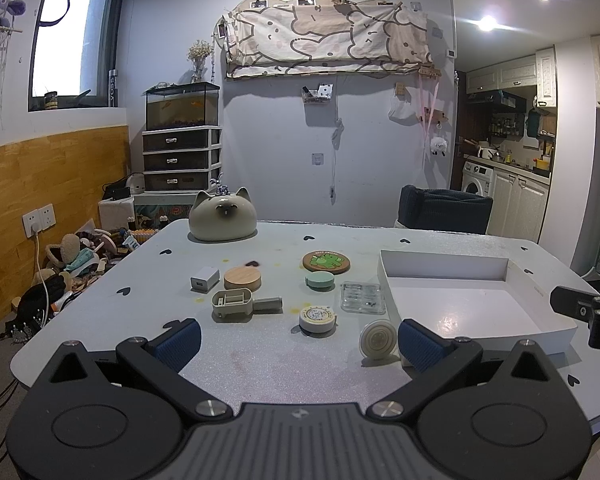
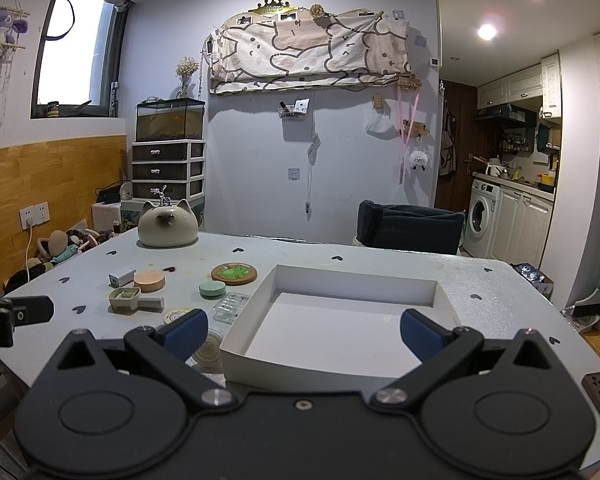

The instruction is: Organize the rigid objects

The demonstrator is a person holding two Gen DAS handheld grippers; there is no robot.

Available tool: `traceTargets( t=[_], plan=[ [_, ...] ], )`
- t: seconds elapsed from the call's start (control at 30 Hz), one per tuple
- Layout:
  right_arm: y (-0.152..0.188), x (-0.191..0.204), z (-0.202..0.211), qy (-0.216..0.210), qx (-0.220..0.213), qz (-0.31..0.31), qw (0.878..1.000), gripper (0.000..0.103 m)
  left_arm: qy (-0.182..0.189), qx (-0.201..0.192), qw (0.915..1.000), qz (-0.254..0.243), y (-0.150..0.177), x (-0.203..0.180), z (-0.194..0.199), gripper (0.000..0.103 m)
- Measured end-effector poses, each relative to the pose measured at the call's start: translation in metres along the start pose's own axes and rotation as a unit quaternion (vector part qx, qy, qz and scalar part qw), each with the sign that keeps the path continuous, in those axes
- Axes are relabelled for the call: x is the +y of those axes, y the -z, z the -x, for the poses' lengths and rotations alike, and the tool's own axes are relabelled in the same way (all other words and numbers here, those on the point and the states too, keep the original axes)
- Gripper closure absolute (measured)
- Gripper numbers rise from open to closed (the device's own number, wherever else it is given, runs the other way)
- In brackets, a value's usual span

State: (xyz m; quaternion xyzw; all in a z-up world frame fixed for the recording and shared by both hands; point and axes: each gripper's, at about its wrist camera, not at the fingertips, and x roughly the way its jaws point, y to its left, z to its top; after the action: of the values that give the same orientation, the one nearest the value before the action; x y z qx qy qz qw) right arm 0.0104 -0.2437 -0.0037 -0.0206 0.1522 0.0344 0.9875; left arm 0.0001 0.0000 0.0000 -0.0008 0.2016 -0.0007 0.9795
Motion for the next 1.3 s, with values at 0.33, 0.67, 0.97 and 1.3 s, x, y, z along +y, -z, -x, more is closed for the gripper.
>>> traceTargets(
  t=[0.33,0.67,0.97,1.3],
  plan=[
    [0.006,0.001,-0.005,-0.005,0.005,0.000,1.000,0.000,0.004,0.017,0.9998,0.002,0.004,-0.004,-0.005,0.000],
    [0.018,-0.024,-0.028,0.022,0.027,-0.021,0.999,0.000,-0.003,0.051,0.9986,0.012,0.014,-0.002,-0.034,0.000],
    [0.027,-0.063,-0.057,0.085,0.062,-0.040,0.994,0.000,-0.023,0.089,0.9954,0.025,0.024,0.007,-0.078,0.000],
    [0.032,-0.128,-0.099,0.167,0.107,-0.071,0.978,0.000,-0.047,0.134,0.9891,0.039,0.031,0.016,-0.132,0.000]
  ],
)
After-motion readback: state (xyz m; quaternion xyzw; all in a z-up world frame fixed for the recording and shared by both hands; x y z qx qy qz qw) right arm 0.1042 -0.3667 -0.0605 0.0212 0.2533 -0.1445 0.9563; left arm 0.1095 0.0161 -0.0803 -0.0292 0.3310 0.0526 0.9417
